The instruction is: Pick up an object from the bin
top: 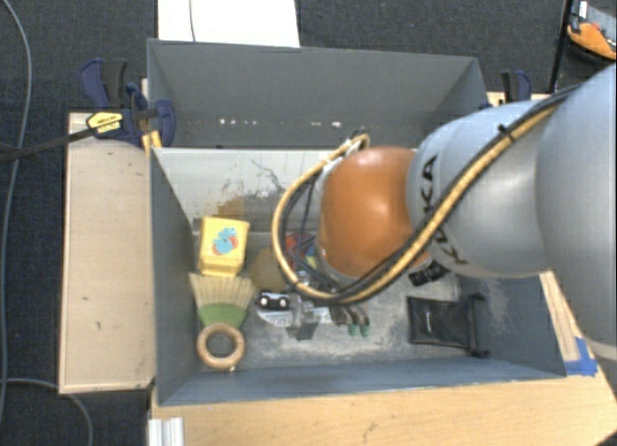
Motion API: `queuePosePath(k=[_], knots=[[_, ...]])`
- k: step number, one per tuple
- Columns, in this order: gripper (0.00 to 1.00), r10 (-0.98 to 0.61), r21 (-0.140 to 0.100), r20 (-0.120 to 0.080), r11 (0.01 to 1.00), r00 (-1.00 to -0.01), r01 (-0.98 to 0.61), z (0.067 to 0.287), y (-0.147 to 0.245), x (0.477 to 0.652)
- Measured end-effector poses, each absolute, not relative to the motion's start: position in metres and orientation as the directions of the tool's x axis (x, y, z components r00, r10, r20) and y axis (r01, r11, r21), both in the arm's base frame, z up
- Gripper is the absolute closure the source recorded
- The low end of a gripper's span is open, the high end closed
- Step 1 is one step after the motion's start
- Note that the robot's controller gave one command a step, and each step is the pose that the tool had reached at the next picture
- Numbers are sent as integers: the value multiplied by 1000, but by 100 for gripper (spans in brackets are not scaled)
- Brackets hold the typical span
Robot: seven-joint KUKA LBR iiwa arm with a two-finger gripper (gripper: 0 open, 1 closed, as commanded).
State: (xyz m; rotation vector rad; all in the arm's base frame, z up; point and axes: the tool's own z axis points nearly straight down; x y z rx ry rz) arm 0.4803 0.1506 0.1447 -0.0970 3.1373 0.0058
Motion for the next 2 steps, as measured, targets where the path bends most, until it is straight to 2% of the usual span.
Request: queuePosePath(k=[2], knots=[[100,-61,5,-8,998,-998,-61,162,151,482]])
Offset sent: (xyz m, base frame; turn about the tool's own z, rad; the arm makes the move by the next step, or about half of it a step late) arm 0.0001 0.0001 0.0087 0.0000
